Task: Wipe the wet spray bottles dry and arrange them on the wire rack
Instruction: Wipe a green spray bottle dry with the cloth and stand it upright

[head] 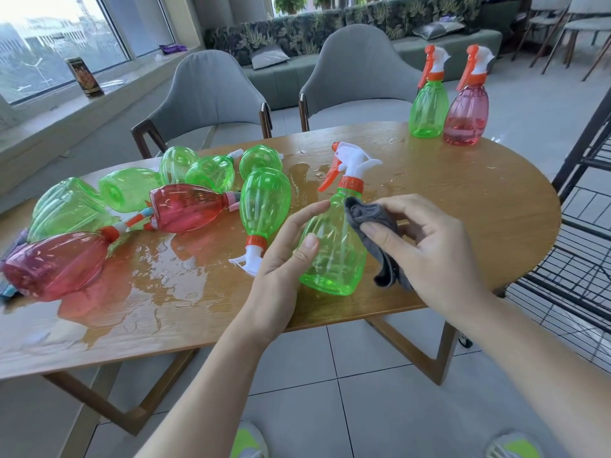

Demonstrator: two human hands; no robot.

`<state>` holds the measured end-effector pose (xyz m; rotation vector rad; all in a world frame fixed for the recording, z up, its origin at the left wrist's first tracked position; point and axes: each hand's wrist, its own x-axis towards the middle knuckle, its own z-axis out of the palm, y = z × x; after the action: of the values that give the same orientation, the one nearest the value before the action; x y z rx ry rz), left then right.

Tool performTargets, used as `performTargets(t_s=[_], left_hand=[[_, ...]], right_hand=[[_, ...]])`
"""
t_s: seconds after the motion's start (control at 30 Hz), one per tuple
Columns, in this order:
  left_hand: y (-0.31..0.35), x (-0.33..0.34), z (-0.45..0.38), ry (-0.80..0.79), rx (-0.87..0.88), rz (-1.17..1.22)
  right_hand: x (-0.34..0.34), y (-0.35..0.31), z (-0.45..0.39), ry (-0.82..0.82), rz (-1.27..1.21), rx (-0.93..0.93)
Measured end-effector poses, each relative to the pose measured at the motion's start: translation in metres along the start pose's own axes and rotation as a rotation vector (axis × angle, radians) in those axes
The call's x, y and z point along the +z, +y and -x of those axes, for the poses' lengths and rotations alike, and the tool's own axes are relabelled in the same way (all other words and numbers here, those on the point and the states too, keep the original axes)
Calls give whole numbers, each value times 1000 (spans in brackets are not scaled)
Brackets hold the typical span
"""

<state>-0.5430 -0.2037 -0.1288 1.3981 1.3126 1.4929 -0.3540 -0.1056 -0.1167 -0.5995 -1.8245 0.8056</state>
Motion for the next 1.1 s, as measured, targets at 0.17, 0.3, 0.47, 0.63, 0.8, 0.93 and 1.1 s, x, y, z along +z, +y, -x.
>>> performTargets(t_s=[0.17,0.3,0.47,0.63,0.8,0.93,1.1], left_hand=[[1,3,-2,27,18,-23],[1,5,-2,21,-6,13],[1,5,-1,79,-18,77],[0,5,-4,83,-85,87],[-2,6,-3,65,-60,98],[0,4,-1,41,-20,86],[1,-2,3,-27,13,-45]], right_hand=[[-1,1,1,-27,79,-83],[-2,1,-2,-2,89,-86],[8,-1,13,-128,143,-243],[14,0,29,-238,251,-450],[11,1,27,-231,335,-533],[8,-3,11,-111,218,-408],[-2,-7,-12,78,69,-147]])
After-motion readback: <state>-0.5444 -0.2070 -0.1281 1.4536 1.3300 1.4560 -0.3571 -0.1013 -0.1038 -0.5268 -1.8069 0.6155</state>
